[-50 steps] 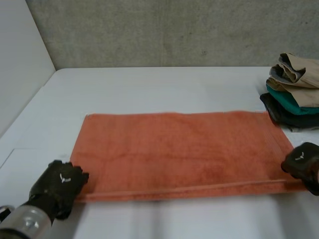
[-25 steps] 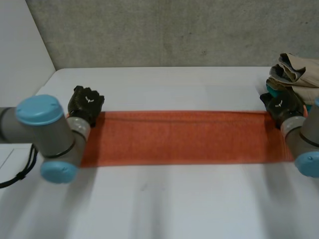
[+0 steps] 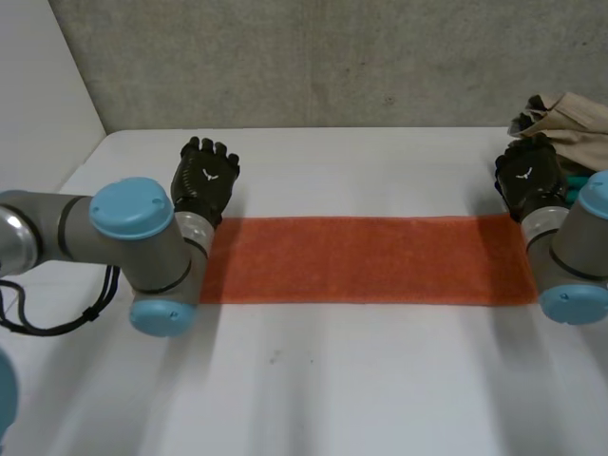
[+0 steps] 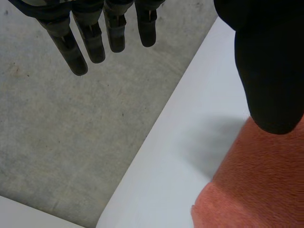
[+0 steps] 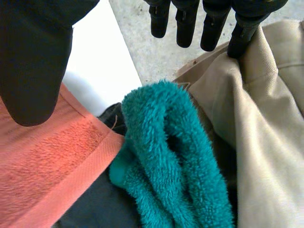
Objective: Fold the laundry.
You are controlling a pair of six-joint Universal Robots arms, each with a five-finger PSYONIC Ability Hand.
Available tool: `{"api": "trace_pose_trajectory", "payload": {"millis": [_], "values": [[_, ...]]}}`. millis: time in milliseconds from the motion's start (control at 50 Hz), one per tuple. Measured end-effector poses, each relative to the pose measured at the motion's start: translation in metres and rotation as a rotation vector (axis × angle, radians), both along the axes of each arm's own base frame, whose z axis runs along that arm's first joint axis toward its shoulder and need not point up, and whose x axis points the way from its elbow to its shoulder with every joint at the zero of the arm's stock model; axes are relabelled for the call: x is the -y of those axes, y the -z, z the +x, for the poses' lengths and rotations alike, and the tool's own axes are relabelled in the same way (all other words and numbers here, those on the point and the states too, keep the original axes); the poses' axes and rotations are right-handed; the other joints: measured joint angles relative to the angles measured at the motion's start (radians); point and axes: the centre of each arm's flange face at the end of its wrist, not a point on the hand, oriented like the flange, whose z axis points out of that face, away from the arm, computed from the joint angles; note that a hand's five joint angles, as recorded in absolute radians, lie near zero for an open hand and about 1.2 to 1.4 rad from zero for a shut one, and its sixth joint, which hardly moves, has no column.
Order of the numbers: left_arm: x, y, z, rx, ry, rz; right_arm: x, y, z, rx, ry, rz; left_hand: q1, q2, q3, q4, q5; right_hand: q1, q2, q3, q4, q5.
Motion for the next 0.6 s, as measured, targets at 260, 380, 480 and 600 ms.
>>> {"api": "trace_pose_trajectory", "payload": {"millis": [260,380,480,600], "values": [[-0.052,-0.017,0.023,-0.077,0.016,0.086,-0.057,0.006,-0.023,0.077,-0.002,0.276,0.0,0.0,0.0,0.0,0.0,0.048,0.07,0.078,0.068,0.078],[-0.07,-0.018,0.032,-0.114,0.018,0.122,-0.075,0.005,-0.046,0.158,0.003,0.41,0.0,0.0,0.0,0.0,0.0,0.111,0.104,0.13,0.124,0.134],[-0.076,-0.017,0.036,-0.119,0.017,0.127,-0.073,0.006,-0.062,0.204,-0.001,0.431,0.0,-0.001,0.0,0.0,0.0,0.212,0.214,0.23,0.221,0.231],[-0.077,-0.015,0.035,-0.121,0.021,0.118,-0.059,0.016,-0.076,0.209,0.013,0.402,0.0,-0.001,0.0,0.0,0.0,0.295,0.31,0.318,0.308,0.317]]}}
